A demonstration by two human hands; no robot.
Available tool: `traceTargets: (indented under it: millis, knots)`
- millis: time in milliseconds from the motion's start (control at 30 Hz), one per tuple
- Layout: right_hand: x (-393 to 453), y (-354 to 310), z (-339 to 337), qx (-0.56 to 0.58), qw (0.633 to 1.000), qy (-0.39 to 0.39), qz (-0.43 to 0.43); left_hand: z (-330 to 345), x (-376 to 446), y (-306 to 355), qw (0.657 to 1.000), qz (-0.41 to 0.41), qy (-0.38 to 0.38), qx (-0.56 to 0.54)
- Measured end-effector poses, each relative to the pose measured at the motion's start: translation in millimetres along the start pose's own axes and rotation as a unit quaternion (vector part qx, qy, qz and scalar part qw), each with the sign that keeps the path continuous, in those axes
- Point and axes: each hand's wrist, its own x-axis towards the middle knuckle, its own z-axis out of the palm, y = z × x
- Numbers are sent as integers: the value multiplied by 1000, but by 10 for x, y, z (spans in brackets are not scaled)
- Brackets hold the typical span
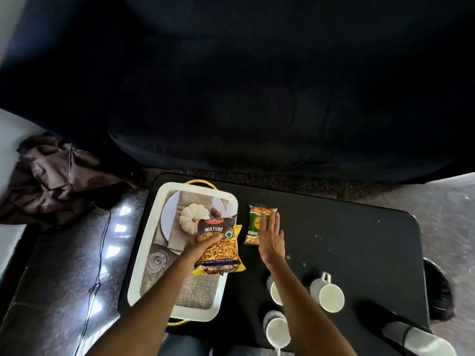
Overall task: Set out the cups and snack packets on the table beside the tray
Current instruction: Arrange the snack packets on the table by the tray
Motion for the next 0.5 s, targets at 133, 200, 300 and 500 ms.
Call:
traceTargets:
  millis: [133,200,300,500]
  knots:
    - [118,88,69,-47,996,-7,-79,4,64,-52,1000,18,-8,24]
    - [134,88,114,-46,995,-8,-82,12,87,-69,999,21,-11,27]
    - [122,62,156,-50,995,-13,-80,28,105,-108,999,28,-13,38]
    - [62,140,-121,-37,994,-42,-91,114,-5,-68,1000,24,-12,1]
